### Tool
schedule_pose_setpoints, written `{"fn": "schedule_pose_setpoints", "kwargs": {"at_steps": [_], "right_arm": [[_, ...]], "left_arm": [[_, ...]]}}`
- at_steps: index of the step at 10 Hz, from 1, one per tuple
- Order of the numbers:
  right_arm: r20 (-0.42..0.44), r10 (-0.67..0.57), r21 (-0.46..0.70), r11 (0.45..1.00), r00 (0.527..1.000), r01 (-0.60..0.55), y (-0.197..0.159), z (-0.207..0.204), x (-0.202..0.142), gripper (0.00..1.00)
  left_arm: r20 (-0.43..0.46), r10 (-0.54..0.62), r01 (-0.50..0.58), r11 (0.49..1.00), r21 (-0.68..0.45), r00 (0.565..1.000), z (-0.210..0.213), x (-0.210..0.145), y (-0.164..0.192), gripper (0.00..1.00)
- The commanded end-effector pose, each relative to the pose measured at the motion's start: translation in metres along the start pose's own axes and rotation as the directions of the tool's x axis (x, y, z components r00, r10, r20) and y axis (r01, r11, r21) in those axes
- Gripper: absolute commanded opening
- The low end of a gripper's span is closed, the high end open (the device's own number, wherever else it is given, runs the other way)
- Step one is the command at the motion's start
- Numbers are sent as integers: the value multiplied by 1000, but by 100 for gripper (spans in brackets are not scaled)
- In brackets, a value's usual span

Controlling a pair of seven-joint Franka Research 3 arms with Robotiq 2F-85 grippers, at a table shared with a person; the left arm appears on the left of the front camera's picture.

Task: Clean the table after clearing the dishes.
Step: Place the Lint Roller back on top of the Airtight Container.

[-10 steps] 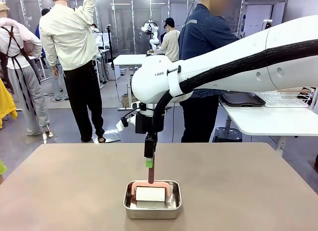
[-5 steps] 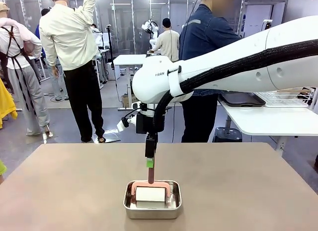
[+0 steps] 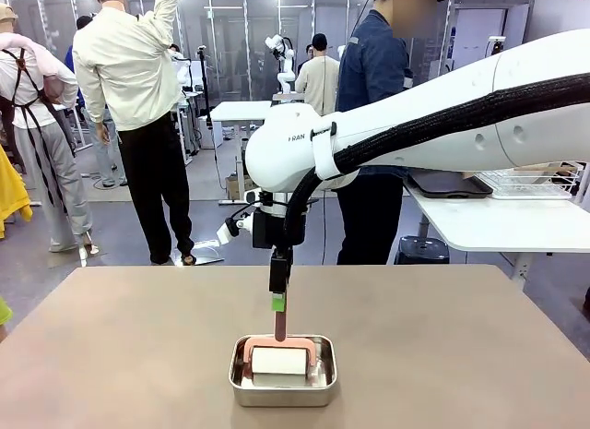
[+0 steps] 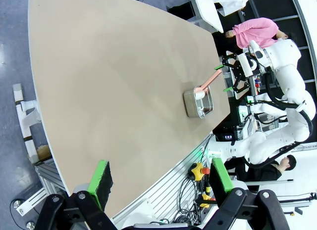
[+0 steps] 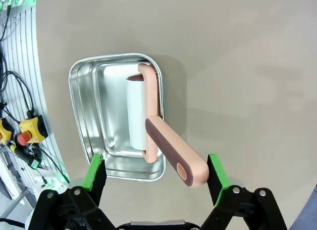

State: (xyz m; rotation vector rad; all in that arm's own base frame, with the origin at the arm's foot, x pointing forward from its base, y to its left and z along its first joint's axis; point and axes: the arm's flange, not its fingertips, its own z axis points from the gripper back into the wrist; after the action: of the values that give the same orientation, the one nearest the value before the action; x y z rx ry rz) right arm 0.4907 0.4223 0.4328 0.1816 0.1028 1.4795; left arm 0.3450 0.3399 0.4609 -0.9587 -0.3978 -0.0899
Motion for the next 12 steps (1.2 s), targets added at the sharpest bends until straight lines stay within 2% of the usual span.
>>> {"fn": "schedule_pose_setpoints", "kwargs": {"at_steps": [1, 6, 8, 9, 10, 12], "right_arm": [[0, -15, -2, 1000, 1000, 15, 2, 1, 2, 100], [0, 0, 0, 1000, 1000, 0, 0, 0, 0, 100], [176, -120, 23, 993, 977, 118, -12, 33, -23, 100], [261, -173, 56, 985, 950, 164, -19, 44, -40, 100], [349, -267, 134, 963, 898, 235, -28, 51, -65, 100], [437, -426, 306, 899, 792, 315, -30, 57, -120, 100]], "left_arm": [[5, 12, -12, 1000, 11, 1000, 2, -1, -4, 100], [5, 12, -12, 1000, 11, 1000, 2, -1, -4, 100], [5, 12, -12, 1000, 11, 1000, 2, -1, -4, 100], [5, 12, -12, 1000, 11, 1000, 2, -1, -4, 100], [5, 12, -12, 1000, 11, 1000, 2, -1, -4, 100], [5, 12, -12, 1000, 11, 1000, 2, -1, -4, 100]]}}
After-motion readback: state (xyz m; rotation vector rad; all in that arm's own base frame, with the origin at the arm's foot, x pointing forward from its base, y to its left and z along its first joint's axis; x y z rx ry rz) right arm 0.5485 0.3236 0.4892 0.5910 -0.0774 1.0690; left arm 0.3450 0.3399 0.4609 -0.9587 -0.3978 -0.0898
